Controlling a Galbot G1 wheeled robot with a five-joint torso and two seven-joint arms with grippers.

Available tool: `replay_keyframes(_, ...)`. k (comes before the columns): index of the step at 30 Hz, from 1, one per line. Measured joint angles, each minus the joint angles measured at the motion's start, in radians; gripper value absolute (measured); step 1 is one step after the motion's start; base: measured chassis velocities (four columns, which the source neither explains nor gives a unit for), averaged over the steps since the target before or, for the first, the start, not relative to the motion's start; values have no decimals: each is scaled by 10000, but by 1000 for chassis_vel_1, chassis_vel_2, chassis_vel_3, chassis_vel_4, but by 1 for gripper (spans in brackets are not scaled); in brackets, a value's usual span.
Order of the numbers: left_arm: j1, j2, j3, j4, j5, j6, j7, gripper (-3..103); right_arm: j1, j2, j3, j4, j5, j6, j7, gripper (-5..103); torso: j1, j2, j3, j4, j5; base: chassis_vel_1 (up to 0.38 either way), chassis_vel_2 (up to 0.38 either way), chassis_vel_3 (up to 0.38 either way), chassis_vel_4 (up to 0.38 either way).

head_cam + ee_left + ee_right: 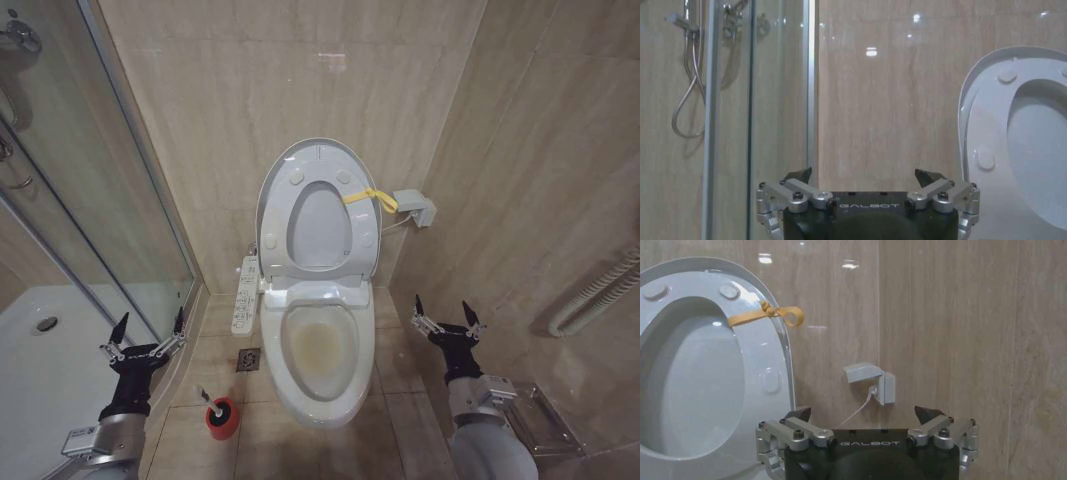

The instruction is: Open the toilet lid, clean the toilet bowl with a toilet brush, close the toilet lid, and flush.

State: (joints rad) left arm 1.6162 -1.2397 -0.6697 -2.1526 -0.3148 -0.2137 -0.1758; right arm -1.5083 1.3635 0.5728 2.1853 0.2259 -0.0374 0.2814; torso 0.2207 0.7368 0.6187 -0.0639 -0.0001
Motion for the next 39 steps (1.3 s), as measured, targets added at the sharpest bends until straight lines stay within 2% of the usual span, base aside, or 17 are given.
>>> replay_keyframes(14, -75, 22, 41, 286, -201, -69, 525, 98, 0, 0, 0, 0, 0, 0, 0, 100, 0, 0, 0, 0, 0, 0, 0, 0, 0)
replay_keyframes(20, -123, 3, -17, 422, -230, -371, 708, 96, 0, 0, 0, 0, 0, 0, 0, 100, 0, 0, 0, 0, 1, 0, 0, 0, 0)
replay_keyframes(24, -130, -2, -32, 446, -225, -420, 742, 96, 0, 0, 0, 0, 0, 0, 0, 100, 0, 0, 0, 0, 0, 0, 0, 0, 0)
replay_keyframes(25, -132, -3, -34, 448, -222, -423, 743, 92, 0, 0, 0, 0, 0, 0, 0, 100, 0, 0, 0, 0, 1, 0, 0, 0, 0)
replay_keyframes(39, -133, -5, -40, 448, -210, -424, 741, 92, 0, 0, 0, 0, 0, -1, 0, 100, 0, 0, 0, 0, 0, 0, 0, 0, 0)
